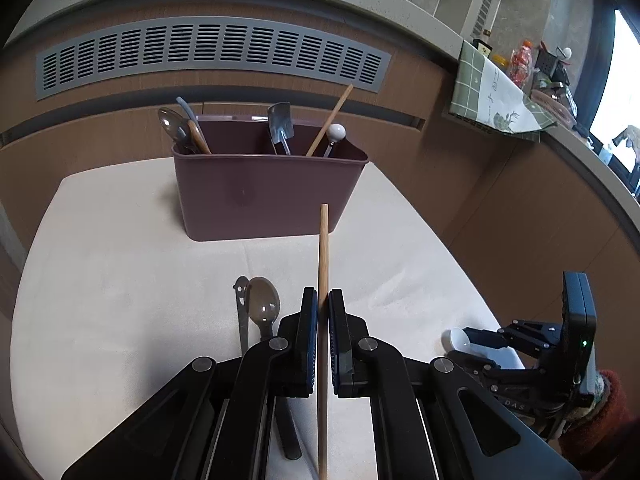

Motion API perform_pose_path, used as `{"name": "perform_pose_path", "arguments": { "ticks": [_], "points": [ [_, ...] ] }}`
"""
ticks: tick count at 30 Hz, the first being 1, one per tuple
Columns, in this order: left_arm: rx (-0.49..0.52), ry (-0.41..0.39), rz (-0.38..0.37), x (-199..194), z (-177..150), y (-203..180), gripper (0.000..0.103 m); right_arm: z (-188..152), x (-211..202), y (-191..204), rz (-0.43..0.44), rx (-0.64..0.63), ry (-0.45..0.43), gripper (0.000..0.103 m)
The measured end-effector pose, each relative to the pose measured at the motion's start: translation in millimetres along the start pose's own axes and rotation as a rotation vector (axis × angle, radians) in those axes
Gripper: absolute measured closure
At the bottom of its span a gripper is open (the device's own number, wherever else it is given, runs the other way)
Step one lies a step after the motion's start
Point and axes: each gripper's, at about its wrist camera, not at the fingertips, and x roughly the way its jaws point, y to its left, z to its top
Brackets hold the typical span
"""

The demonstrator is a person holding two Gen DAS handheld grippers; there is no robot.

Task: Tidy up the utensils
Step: 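Carry white spoon and chopstick over the maroon holder, drop them in, open both tools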

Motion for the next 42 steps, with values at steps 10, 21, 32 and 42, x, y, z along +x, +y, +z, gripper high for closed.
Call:
{"name": "perform_pose_path", "arguments": {
  "ticks": [10,21,32,42],
  "points": [
    [-0.021,-0.060,0.038,-21,3,8,0.098,40,-17,10,0.027,0.024,-0.125,0.072],
    [0.078,-0.257,0.069,-74,61,-18,0.098,105,-58,20,-0.002,0.009,-0.320,0.072],
    [0.121,-0.564,0.152,-133,159,-23,0.098,252,-167,16,0.156,0.075,-0.820,0.072],
    [0.005,-0.399,0.103,-44,157,30,0.098,266,-58,5,0.301,0.209,-0.750,0.072]
  ]
}}
